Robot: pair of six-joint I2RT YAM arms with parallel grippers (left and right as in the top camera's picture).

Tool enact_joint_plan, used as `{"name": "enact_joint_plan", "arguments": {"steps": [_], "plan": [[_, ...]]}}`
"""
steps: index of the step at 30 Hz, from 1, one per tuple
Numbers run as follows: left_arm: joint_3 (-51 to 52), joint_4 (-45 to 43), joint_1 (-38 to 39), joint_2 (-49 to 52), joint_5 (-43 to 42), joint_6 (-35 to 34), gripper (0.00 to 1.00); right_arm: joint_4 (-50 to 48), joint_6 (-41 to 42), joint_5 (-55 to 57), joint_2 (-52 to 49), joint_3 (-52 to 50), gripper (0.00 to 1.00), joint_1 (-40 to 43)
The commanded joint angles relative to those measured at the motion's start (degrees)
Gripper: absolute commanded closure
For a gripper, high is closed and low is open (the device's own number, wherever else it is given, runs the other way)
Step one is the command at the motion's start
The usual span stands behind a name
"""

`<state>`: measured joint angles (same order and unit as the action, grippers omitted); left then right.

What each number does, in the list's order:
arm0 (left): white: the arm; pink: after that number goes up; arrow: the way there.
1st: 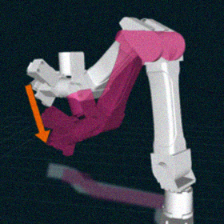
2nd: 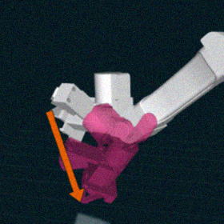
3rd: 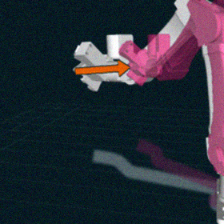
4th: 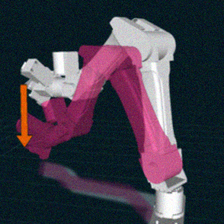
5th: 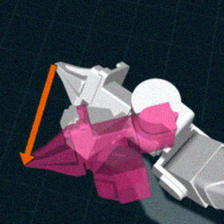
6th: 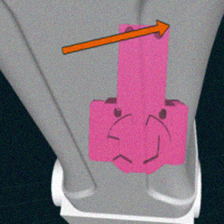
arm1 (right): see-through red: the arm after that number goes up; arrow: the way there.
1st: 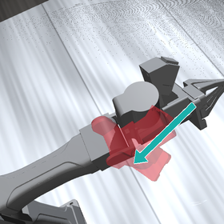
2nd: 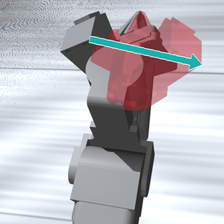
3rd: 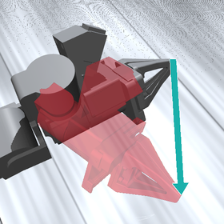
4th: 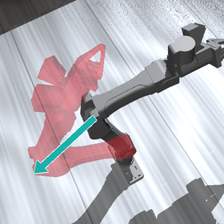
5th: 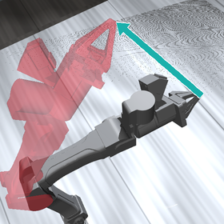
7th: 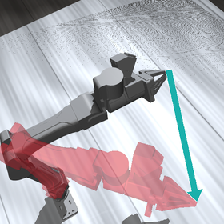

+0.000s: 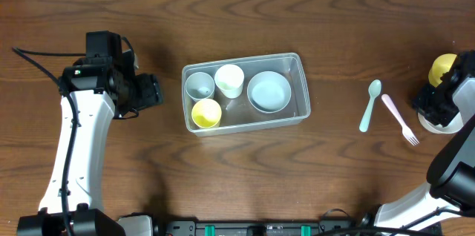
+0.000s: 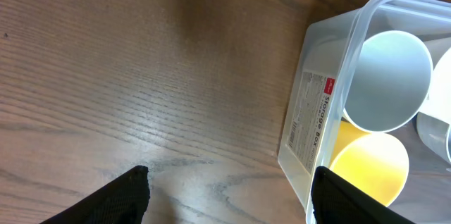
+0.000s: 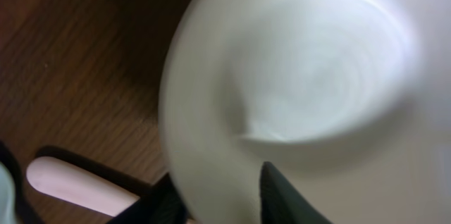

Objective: Pack container
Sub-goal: 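Move the right gripper to the white bowl and grasp it, then carry the white bowl with the right gripper and lower it onto the grey bowl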

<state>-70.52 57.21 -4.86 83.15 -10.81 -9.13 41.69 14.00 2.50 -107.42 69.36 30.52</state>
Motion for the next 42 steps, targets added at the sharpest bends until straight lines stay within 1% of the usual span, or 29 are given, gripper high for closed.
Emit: {"name": "enact_joint_plan", "arguments": {"steps": [1, 2, 5, 8, 11, 14, 19, 24, 28, 30, 33, 38, 42], "plan": [[-0.04, 0.33, -0.2, -0.11, -0.31, 0.57, 0.26, -0.13, 0.07, 0.0, -0.61, -0.15, 0.75, -0.83], [-0.04, 0.33, -0.2, -0.11, -0.31, 0.57, 0.26, -0.13, 0.07, 0.0, -0.61, -0.15, 0.78, -0.87], [-0.04, 0.33, -0.2, -0.11, -0.31, 0.55, 0.26, -0.15, 0.09, 0.0, -0.61, -0.15, 0.81, -0.96], [-0.04, 0.33, -0.2, -0.11, -0.31, 0.55, 0.26, -0.15, 0.07, -0.11, -0.61, -0.15, 0.89, -0.98], [-0.04, 0.33, -0.2, -0.11, -0.31, 0.57, 0.26, -0.2, 0.04, -0.9, -0.61, -0.15, 0.95, -0.98], [-0.04, 0.33, -0.2, -0.11, -0.28, 0.57, 0.26, -0.15, 0.07, -1.29, -0.59, -0.09, 0.99, -0.98], [-0.04, 0.33, -0.2, -0.11, -0.28, 0.57, 0.26, 0.09, -0.61, -3.93, 1.64, 0.2, 0.99, -1.77], [-0.04, 0.35, -0.2, -0.11, -0.31, 0.55, 0.26, 1.49, -4.04, -6.01, 9.44, 2.78, 0.99, -6.62], [-0.04, 0.46, -0.2, -0.13, -0.31, 0.55, 0.26, 2.69, -9.46, -6.43, 18.01, 5.64, 0.99, -15.47], [-0.04, 0.42, -0.2, -0.13, -0.28, 0.55, 0.26, 2.71, -15.26, -6.6, 22.4, 6.86, 0.99, -23.23], [-0.04, 0.33, -0.2, -0.11, -0.28, 0.55, 0.26, 2.71, -21.62, -6.43, 25.38, 7.19, 0.99, -32.76], [-0.04, 0.35, -0.2, -0.13, -0.31, 0.55, 0.26, 3.91, -29.53, -6.43, 24.72, 7.17, 0.99, -49.42], [-0.04, 0.35, -0.2, -0.13, -0.31, 0.55, 0.26, 3.74, -31.89, -6.38, 21.9, 7.15, 0.99, -58.82]]}}
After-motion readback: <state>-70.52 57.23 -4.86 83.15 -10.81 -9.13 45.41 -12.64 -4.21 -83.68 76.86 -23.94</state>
